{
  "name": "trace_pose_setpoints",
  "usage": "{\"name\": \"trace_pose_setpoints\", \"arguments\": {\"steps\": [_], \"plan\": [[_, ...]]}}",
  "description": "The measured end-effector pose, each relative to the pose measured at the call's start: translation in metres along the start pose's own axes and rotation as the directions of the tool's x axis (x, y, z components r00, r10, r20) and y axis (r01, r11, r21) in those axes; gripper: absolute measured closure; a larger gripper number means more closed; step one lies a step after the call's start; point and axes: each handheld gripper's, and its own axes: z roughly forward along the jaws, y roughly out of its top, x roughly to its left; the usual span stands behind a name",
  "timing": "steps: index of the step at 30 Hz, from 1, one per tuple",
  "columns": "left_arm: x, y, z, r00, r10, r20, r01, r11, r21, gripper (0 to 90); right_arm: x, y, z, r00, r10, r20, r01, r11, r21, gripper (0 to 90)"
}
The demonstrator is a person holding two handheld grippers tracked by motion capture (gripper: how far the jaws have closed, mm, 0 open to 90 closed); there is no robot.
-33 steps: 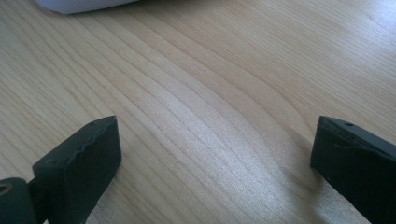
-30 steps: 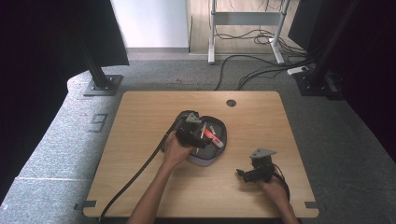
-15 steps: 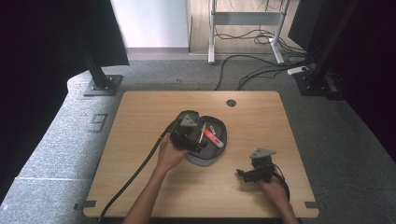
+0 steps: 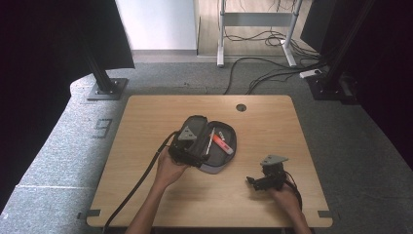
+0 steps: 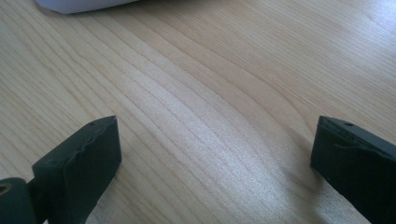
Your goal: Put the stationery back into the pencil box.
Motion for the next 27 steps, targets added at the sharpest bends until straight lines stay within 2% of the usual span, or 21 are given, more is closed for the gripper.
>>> {"name": "trace_pose_setpoints", "arguments": {"steps": [9,20,27], "plan": [[0.001,-0.023,-0.012,0.9997,-0.018,-0.015,0.018,0.9998,-0.007,0.1,0.0,0.0,0.0,1.0,-0.001,-0.001,0.001,1.0,0.0,1.2],[0.004,-0.05,-0.025,0.9991,-0.041,-0.008,0.041,0.9983,-0.041,0.0,0.0,0.0,0.0,1.0,-0.002,0.0,0.002,1.0,0.0,1.3],[0.004,-0.065,-0.029,0.9987,-0.049,-0.01,0.049,0.9981,-0.039,0.0,0.0,0.0,0.0,1.0,-0.002,0.0,0.002,1.0,0.0,1.2]]}}
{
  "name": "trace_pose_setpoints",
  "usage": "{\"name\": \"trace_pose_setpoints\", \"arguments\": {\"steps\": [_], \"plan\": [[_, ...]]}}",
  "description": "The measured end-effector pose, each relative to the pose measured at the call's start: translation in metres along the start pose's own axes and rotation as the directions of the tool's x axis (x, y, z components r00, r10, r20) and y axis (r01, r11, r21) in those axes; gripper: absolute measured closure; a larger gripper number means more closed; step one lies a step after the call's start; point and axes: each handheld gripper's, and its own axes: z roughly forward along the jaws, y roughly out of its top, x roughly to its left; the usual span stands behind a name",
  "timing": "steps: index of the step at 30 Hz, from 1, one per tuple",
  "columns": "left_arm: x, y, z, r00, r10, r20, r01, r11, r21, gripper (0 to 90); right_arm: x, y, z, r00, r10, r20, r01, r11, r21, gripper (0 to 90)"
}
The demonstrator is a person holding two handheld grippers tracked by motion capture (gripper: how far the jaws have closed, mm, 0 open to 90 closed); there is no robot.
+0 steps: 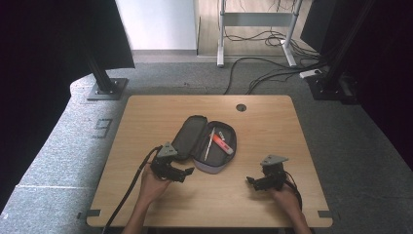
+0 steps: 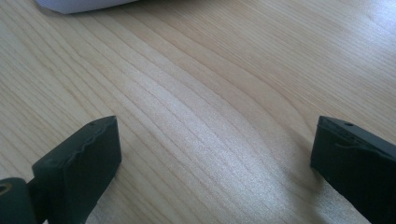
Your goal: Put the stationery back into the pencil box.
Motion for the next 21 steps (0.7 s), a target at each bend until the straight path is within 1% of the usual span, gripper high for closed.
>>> {"name": "trace_pose_setpoints", "arguments": {"steps": [6,10,18,21], "plan": [[0.002,-0.015,-0.002,0.9999,-0.012,-0.006,0.012,0.9999,0.004,0.0,0.0,0.0,0.0,1.0,0.002,0.0,-0.002,1.0,0.0,1.3],[0.003,-0.026,0.0,0.9998,-0.016,-0.011,0.017,0.9997,0.016,0.0,0.0,0.0,0.0,1.0,0.002,0.0,-0.002,1.0,-0.001,1.3],[0.001,-0.043,0.007,0.9994,-0.029,-0.018,0.03,0.9987,0.041,0.0,0.0,0.0,0.0,1.0,0.001,0.0,-0.001,1.0,0.0,1.2],[0.0,-0.049,0.011,0.9994,-0.026,-0.022,0.028,0.9978,0.06,0.0,0.0,0.0,0.0,1.0,0.002,0.0,-0.002,1.0,0.0,1.3]]}}
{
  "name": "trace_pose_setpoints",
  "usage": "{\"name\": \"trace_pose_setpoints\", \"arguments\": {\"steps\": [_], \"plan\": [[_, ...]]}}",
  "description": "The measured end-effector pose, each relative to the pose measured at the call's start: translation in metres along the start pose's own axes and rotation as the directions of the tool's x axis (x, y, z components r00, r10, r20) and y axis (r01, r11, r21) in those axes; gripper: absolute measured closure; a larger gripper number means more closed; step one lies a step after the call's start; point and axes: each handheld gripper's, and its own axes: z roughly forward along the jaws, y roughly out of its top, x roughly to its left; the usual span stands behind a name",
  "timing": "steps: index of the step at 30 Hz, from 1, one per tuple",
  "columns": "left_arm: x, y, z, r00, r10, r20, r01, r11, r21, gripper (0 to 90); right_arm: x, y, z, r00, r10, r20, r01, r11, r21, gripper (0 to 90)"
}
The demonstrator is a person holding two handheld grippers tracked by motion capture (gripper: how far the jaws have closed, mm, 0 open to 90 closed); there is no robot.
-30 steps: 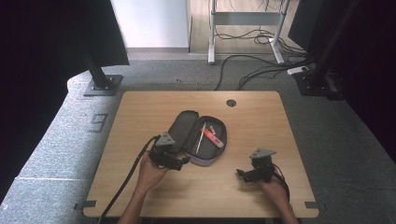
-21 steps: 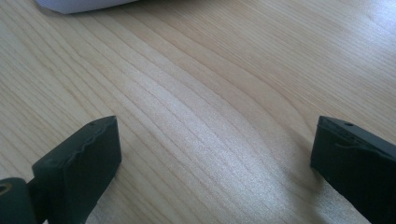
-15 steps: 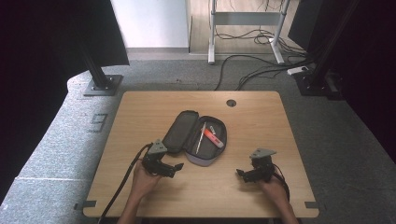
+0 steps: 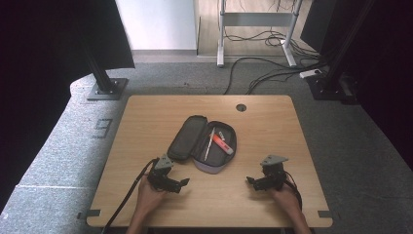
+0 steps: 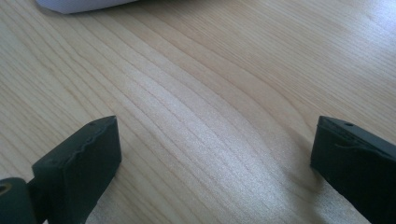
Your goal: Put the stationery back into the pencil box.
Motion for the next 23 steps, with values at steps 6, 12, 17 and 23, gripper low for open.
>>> {"name": "trace_pose_setpoints", "arguments": {"steps": [6,12,17,23], "plan": [[-0.004,-0.009,0.007,0.9998,0.012,-0.014,-0.011,0.9989,0.045,0.0,0.0,0.0,0.0,1.0,0.0,0.0,0.0,1.0,0.0,1.3],[-0.009,-0.013,0.014,0.9977,0.048,-0.047,-0.043,0.9927,0.113,0.0,0.0,0.0,0.0,1.0,0.0,0.0,0.0,1.0,0.0,1.3],[-0.009,-0.014,0.014,0.9972,0.041,-0.063,-0.033,0.9923,0.119,0.0,0.0,0.0,0.0,1.0,0.0,0.0,0.0,1.0,0.0,1.2],[-0.008,-0.014,0.014,0.9971,0.034,-0.067,-0.026,0.9925,0.119,0.0,0.0,0.0,0.0,1.0,0.0,0.0,0.0,1.0,0.0,1.2]]}}
